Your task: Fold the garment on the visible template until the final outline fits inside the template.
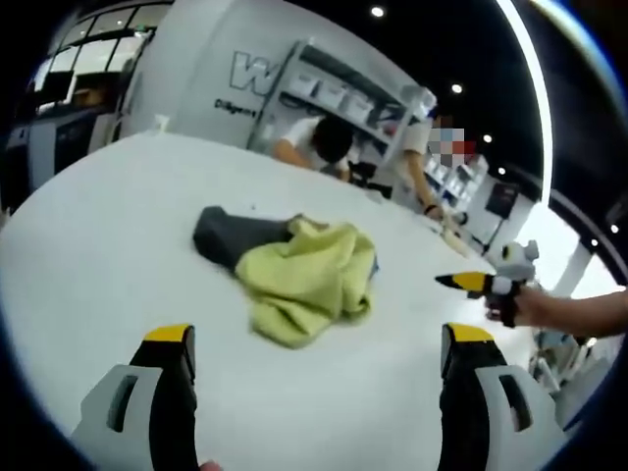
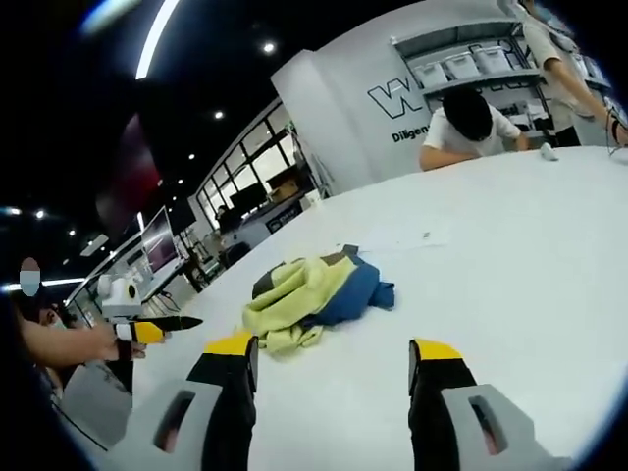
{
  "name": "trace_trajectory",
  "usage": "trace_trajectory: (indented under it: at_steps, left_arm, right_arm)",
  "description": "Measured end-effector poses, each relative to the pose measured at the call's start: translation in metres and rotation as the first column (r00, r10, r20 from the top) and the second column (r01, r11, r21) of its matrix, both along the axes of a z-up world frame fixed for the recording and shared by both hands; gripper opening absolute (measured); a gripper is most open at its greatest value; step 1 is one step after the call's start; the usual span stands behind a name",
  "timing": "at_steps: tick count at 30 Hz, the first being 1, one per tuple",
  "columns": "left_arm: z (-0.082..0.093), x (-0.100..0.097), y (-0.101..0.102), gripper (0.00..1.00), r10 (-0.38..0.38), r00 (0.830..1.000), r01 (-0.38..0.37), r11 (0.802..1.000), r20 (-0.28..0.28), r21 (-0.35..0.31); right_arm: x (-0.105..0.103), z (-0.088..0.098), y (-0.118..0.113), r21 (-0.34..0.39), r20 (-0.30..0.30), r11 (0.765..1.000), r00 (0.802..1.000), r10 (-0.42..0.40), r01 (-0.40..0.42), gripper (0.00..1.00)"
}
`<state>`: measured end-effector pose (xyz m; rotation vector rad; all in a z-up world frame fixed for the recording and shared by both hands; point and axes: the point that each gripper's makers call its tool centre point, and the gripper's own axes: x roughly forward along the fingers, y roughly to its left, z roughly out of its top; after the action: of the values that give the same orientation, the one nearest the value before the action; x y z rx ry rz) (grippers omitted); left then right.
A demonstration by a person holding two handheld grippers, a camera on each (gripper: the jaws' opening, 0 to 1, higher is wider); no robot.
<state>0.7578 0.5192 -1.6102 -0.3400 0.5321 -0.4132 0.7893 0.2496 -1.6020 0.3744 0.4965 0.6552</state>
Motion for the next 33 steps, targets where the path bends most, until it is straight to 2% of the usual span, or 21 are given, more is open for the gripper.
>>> trace_trajectory:
  at_steps: [8,14,16,17,20,22,23,25,33]
  left_arm:
    - [-0.002,0.016,0.001,0.99,-0.003,1.0,0.003,1.0,0.004,0.003]
    - [-0.001,0.023,-0.001,0.99,-0.004,1.0,0.004,1.0,0.008,0.0]
    - [0.0,0.031,-0.002,0.99,-0.006,1.0,0.006,1.0,0.013,0.0]
    - [0.0,0.037,-0.003,0.99,-0.006,1.0,0.006,1.0,0.017,-0.001]
    - [0.0,0.042,-0.004,0.99,-0.01,1.0,0.01,1.0,0.017,0.001]
    - [-0.001,0.043,-0.006,0.99,-0.011,1.0,0.011,1.0,0.016,0.004]
    - [0.0,0.043,-0.009,0.99,-0.011,1.0,0.011,1.0,0.019,0.006]
    - [0.0,0.044,-0.011,0.99,-0.012,1.0,0.012,1.0,0.019,-0.003]
    - [-0.002,0.044,-0.012,0.99,-0.013,1.0,0.013,1.0,0.014,-0.008]
  right_arm:
    - [0.023,0.001,0.011,-0.012,0.009,1.0,1.0,0.02,-0.02,0.56]
    - [0.045,-0.001,0.017,-0.059,0.014,0.997,0.999,0.045,-0.044,0.51]
    - [0.062,0.003,0.025,-0.078,0.029,0.995,0.998,0.062,-0.06,0.49]
    - [0.079,0.006,0.031,-0.098,0.038,0.993,0.997,0.073,-0.069,0.48]
    - [0.098,0.003,0.032,-0.114,0.041,0.991,0.997,0.073,-0.068,0.46]
    - [0.104,0.003,0.032,-0.121,0.042,0.991,0.997,0.069,-0.063,0.45]
    - [0.119,0.001,0.033,-0.15,0.035,0.988,0.998,0.044,-0.038,0.45]
    - [0.13,-0.002,0.035,-0.16,0.029,0.987,0.999,0.032,-0.027,0.43]
    - [0.144,-0.013,0.043,-0.23,0.003,0.973,0.999,0.032,-0.031,0.32]
